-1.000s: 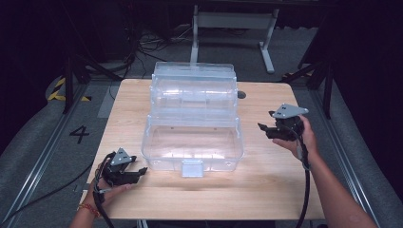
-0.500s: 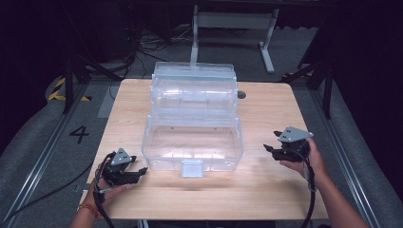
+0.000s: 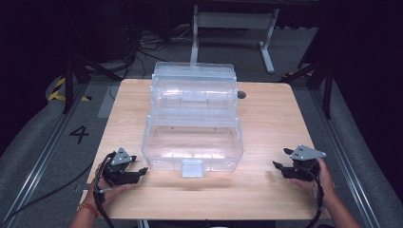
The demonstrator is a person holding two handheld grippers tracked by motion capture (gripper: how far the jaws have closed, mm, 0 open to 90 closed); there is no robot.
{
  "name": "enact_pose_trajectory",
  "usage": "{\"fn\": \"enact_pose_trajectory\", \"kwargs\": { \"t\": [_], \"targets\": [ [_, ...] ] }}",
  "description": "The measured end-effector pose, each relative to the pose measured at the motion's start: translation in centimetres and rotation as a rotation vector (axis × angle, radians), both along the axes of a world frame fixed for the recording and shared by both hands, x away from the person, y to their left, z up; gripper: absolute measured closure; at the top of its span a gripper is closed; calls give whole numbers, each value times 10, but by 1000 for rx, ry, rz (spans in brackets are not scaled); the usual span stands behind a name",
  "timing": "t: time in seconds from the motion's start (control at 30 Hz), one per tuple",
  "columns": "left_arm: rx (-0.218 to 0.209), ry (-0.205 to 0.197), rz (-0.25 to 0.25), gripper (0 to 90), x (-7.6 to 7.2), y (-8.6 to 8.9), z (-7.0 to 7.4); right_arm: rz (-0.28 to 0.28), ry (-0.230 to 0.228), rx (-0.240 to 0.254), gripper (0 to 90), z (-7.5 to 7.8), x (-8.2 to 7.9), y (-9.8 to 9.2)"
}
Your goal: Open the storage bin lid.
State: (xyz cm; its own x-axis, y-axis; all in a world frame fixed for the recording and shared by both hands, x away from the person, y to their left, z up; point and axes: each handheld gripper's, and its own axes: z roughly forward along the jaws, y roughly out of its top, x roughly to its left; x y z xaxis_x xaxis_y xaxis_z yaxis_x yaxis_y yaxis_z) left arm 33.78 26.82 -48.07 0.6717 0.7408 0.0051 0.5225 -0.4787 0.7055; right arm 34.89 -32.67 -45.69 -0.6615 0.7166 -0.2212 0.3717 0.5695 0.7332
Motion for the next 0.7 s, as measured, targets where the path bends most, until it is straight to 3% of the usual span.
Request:
{"fn": "enact_pose_trajectory", "kwargs": {
  "t": [0.07, 0.33, 0.43, 0.7],
  "targets": [
    [0, 1, 1, 330, 0, 0, 0, -19, 10, 4, 322, -5, -2, -5],
    [0, 3, -3, 324, 0, 0, 0, -61, 91, 106, 275, -19, -5, -24],
    [0, 3, -2, 323, 0, 0, 0, -80, 97, 103, 242, -27, -4, -28],
    [4, 6, -16, 304, 3, -1, 0, -121, 152, 171, 214, -29, -4, -38]
  ]
}}
